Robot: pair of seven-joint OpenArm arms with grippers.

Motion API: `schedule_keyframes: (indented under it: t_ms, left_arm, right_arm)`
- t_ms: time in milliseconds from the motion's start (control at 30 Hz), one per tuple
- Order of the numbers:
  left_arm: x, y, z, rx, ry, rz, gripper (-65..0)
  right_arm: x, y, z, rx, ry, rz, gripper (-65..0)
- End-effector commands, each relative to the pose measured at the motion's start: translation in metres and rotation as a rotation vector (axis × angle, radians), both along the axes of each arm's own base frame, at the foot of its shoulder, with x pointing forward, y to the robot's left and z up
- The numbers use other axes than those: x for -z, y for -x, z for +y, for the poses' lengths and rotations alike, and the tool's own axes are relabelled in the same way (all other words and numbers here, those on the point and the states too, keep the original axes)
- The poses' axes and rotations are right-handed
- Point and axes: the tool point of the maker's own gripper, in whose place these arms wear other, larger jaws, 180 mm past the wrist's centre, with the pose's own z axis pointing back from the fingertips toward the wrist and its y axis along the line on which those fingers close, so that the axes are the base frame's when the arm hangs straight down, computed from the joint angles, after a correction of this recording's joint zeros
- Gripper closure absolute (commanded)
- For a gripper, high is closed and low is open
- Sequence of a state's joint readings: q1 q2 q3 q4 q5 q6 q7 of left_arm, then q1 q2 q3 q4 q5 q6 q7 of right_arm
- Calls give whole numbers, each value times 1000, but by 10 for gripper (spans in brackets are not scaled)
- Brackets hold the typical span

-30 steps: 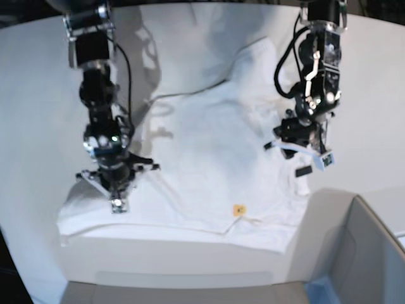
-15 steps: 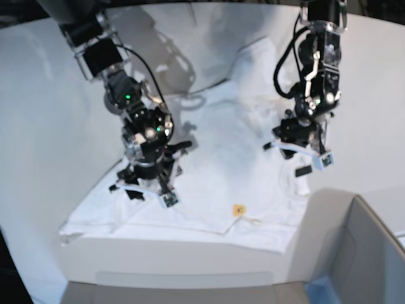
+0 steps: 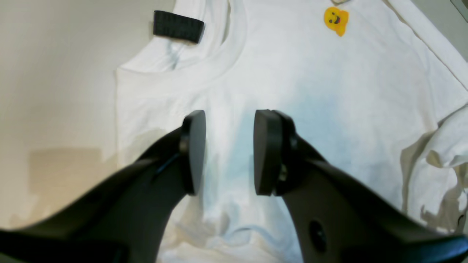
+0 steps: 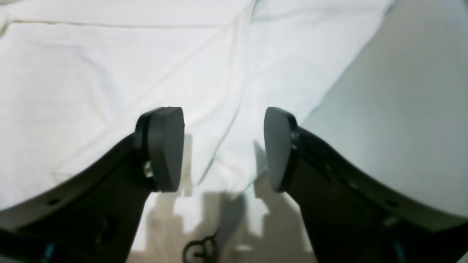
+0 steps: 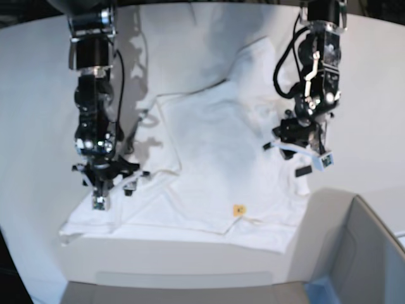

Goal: Layout the t-shirt on the table in an organized manner, then fold the t-shirt properly
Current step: 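Lower the right gripper onto the shirt's crumpled side and smooth it, then grasp the shirt's shoulder corners with both grippers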

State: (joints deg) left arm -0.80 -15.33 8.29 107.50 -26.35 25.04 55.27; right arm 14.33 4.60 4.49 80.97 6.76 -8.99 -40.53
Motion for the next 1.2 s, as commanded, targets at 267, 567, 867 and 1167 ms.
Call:
schedule_keyframes:
  t_ms: [267, 567, 867, 1167]
  left_arm:
    - [-13, -7, 3, -1, -17, -46, -229]
    - [-13, -7, 3, -1, -17, -46, -229]
    - [-13, -7, 3, -1, -17, -46, -229]
    - [-9, -3, 2, 0, -15, -35, -229]
  right_arm:
    - [15, -15, 7, 17, -131, 39, -345]
    - [12, -28, 7, 19, -135, 44, -146]
    - [6, -33, 13, 13, -145, 33, -7]
    - [-61, -10, 24, -45, -143, -113, 0]
